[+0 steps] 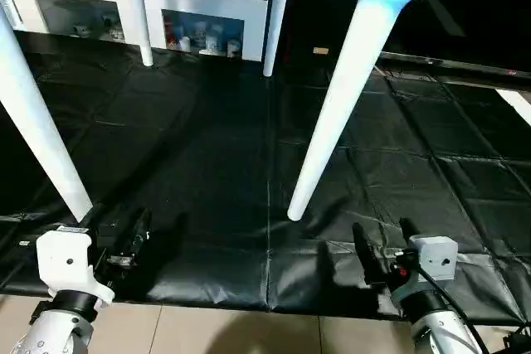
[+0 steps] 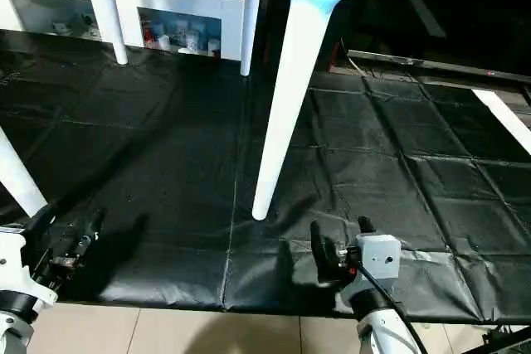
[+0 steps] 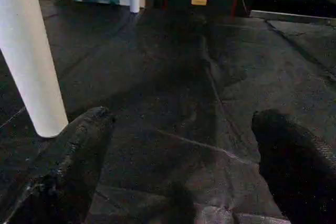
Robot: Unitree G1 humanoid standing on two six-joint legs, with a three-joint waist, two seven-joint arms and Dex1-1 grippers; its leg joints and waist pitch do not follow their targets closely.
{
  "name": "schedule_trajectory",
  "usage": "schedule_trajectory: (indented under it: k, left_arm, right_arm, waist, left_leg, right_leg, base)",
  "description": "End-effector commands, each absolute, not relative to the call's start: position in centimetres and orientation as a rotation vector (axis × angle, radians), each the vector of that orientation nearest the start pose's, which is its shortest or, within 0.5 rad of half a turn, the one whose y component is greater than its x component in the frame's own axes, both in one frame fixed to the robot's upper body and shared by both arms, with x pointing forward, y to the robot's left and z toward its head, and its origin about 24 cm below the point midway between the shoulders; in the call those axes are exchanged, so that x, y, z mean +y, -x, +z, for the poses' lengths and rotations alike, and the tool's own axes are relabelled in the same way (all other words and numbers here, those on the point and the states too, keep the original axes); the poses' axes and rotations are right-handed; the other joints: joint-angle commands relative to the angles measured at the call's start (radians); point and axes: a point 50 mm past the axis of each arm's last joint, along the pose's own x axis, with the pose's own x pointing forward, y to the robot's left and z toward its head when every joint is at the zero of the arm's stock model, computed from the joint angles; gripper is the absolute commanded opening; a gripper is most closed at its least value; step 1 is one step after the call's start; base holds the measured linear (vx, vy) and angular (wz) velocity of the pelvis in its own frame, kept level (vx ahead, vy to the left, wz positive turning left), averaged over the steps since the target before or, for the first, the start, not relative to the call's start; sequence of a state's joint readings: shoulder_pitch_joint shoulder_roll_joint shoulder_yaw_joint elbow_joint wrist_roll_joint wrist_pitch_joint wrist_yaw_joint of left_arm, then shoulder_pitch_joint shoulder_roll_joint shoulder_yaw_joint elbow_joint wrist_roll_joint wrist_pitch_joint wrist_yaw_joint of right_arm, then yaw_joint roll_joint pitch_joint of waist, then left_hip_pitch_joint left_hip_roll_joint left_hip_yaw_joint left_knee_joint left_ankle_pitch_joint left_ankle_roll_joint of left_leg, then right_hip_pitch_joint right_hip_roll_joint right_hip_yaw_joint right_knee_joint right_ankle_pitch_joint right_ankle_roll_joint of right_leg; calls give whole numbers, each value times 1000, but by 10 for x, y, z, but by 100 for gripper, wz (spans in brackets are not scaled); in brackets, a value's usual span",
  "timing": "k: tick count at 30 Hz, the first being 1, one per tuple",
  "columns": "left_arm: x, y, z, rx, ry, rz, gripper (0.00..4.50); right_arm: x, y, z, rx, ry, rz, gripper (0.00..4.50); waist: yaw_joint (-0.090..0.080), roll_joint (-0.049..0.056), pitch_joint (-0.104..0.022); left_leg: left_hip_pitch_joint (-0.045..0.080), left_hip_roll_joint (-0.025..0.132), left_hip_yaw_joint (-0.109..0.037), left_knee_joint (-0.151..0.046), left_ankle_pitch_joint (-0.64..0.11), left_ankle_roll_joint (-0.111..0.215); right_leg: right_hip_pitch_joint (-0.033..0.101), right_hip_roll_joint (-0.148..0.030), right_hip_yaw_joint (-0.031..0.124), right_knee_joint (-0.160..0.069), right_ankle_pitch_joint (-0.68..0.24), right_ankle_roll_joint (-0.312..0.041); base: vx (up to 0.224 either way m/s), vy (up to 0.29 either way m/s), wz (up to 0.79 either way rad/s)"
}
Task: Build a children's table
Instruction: Flip table
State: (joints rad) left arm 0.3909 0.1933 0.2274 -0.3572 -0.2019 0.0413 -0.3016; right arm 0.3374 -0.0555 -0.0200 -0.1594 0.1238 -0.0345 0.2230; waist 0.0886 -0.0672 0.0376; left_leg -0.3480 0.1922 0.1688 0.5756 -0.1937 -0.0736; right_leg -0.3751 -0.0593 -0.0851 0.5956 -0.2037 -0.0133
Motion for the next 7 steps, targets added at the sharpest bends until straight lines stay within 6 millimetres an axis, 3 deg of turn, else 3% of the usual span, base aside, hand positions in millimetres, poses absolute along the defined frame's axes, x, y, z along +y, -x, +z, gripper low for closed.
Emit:
schedule_trajectory:
  k: [1, 7]
  left_arm:
    - [226, -171, 58, 30, -65, -73, 383]
    - [226, -171, 58, 30, -65, -73, 383]
  right_arm:
    - [-174, -183, 18, 104, -55, 114, 450]
    - [-174, -183, 18, 104, -55, 114, 450]
  waist:
    - [0, 24, -24]
    - [1, 25, -24]
  left_leg:
    - [1, 47, -25, -86, -406, -6]
    - [2, 48, -25, -86, -406, -6]
  right_leg:
    - [19, -78, 66, -93, -342, -30]
    - [19, -78, 65, -92, -336, -34]
  base:
    - [0, 0, 0]
    - [0, 0, 0]
